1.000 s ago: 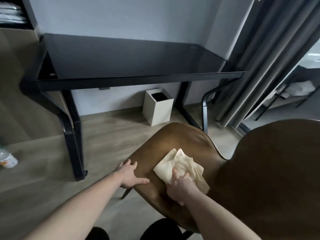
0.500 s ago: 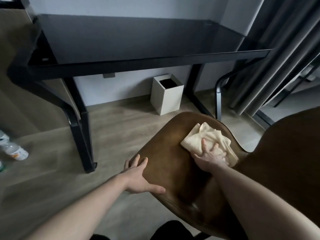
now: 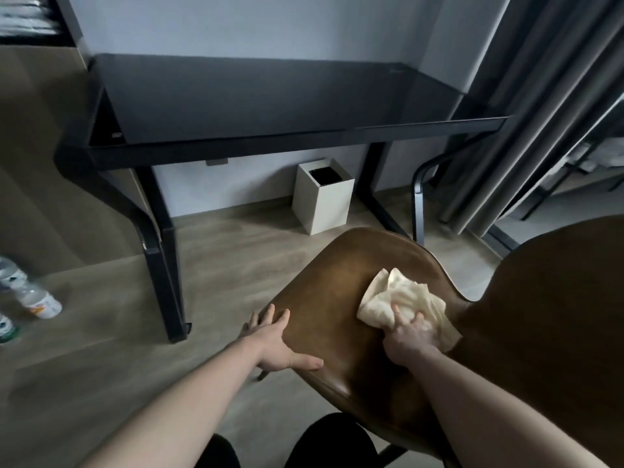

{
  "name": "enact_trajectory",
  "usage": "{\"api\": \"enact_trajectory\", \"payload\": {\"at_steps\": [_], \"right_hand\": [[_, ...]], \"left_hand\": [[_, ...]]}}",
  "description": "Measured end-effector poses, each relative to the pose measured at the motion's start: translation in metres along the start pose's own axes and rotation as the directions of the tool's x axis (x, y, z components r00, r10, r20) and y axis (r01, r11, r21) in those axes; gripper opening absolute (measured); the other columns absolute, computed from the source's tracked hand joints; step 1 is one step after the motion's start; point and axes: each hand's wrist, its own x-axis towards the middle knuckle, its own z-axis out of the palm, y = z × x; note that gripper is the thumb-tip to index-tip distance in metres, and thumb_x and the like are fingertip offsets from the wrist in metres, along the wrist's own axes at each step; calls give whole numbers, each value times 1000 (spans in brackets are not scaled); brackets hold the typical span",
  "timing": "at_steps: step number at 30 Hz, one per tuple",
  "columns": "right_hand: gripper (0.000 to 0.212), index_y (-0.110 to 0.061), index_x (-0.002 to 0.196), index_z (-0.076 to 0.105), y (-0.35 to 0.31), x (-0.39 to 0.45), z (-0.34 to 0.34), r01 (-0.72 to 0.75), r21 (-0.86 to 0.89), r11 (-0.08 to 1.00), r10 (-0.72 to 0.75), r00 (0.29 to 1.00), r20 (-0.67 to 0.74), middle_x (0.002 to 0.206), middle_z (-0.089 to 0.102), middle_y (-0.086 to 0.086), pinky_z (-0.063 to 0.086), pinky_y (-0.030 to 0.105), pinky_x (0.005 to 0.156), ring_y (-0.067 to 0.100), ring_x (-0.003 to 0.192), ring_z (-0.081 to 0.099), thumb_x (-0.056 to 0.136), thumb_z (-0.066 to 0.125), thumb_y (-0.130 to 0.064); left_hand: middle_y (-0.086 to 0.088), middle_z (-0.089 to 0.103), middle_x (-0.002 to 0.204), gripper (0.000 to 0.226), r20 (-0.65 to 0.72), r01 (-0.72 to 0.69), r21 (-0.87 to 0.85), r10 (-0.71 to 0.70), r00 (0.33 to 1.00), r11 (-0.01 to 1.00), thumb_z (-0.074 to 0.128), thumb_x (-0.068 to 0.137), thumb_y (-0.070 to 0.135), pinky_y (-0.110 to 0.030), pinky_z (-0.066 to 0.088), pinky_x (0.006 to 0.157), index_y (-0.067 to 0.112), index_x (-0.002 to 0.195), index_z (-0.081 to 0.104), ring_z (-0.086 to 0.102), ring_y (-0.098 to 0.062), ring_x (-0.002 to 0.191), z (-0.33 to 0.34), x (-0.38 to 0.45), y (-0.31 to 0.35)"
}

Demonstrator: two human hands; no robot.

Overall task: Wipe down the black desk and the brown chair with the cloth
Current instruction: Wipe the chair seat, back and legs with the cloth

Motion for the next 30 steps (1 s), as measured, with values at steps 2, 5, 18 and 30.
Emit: {"api": "enact_trajectory", "payload": {"at_steps": [2,5,18,30], "right_hand": [[77,-39,167,-8,-3,-27,2,2,23,1000,-5,995,104,171,2,23,12,59,127,45,158,10,103,34,-46],[76,-41,168,0,-3,-70,18,70,120,990,-87,987,137,171,-2,22,10,58,128,47,158,5,103,39,-40],[63,-70,155,4,-58,-49,15,231,281,931,-271,956,110,172,-30,-7,-6,73,123,43,153,-35,103,37,-62],[54,-67,149,-3,-132,53,-18,329,15,944,-327,942,-71,175,-11,1,8,77,119,45,159,-12,103,24,-65]], "left_hand": [[-1,-23,174,160,-64,1,7,0,998,1000,62,43,106,-53,-3,129,34,168,-6,-21,-30,160,3,-5,3],[-6,-20,174,164,-107,7,-16,-8,994,1000,58,43,109,-48,-1,132,24,169,-6,-17,-29,161,11,-14,3],[-6,-35,169,182,-55,33,-173,-43,998,984,67,37,104,-48,-2,131,11,162,-26,-33,-26,156,19,-11,-7],[4,-38,167,172,-33,8,-234,-16,999,972,75,48,95,-46,4,131,17,162,-28,-37,-20,154,17,4,-12]]}}
